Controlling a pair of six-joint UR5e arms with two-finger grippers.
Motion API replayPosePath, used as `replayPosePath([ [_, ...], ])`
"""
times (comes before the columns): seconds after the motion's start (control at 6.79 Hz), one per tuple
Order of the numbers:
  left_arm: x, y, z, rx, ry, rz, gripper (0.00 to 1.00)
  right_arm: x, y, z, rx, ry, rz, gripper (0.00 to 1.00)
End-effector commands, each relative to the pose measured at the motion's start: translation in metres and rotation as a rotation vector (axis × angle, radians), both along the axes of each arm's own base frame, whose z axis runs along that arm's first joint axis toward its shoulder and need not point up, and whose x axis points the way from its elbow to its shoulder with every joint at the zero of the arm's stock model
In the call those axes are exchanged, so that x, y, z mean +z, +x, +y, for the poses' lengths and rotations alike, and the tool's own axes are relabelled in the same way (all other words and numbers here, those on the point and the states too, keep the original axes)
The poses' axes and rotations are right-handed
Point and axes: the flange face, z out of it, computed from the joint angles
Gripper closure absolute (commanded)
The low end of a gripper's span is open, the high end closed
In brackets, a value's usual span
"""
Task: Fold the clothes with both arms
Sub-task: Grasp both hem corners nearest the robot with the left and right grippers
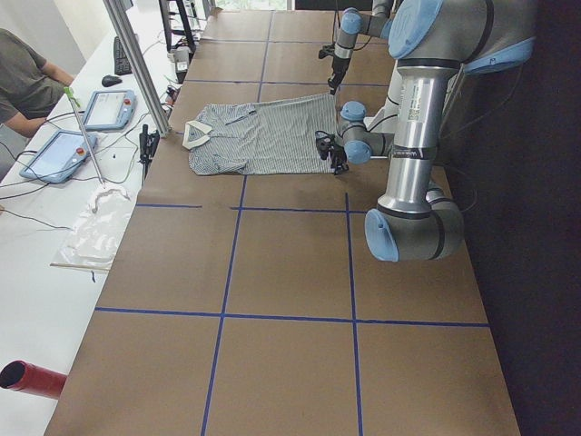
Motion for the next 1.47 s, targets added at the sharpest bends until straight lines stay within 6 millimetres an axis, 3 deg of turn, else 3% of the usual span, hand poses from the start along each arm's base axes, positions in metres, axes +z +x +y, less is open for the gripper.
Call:
replayPosePath([
  [0.0, -0.003, 0.0, 0.004, 0.007, -0.002, -0.006, 0.52, -0.001, 0.001, 0.0, 0.0, 0.001, -0.003, 1.0],
  [0.15, -0.003, 0.002, 0.007, 0.013, -0.002, -0.006, 0.52, -0.001, 0.001, 0.0, 0.0, 0.001, -0.003, 1.0],
  [0.29, -0.003, 0.003, 0.01, 0.018, -0.004, -0.006, 0.62, -0.001, 0.001, 0.0, 0.0, 0.0, -0.001, 1.0],
  [0.44, -0.004, 0.003, 0.011, 0.019, -0.004, -0.003, 1.0, -0.001, 0.001, 0.0, -0.001, 0.0, -0.003, 1.0],
  [0.74, -0.004, 0.002, 0.01, 0.018, -0.003, -0.003, 1.0, -0.001, 0.0, 0.002, -0.004, 0.0, -0.003, 1.0],
  [0.88, -0.016, -0.004, 0.013, 0.019, -0.004, 0.011, 1.0, -0.007, 0.004, 0.011, -0.033, -0.015, -0.02, 1.0],
  [1.03, -0.035, -0.01, 0.042, 0.047, -0.034, 0.002, 1.0, -0.008, 0.016, 0.038, -0.089, -0.024, -0.026, 1.0],
  [1.18, -0.062, -0.028, 0.061, 0.07, -0.045, 0.013, 1.0, -0.014, 0.041, 0.064, -0.134, -0.036, -0.039, 1.0],
  [1.33, -0.075, -0.044, 0.072, 0.091, -0.052, -0.023, 1.0, -0.018, 0.054, 0.077, -0.149, -0.054, -0.049, 1.0],
])
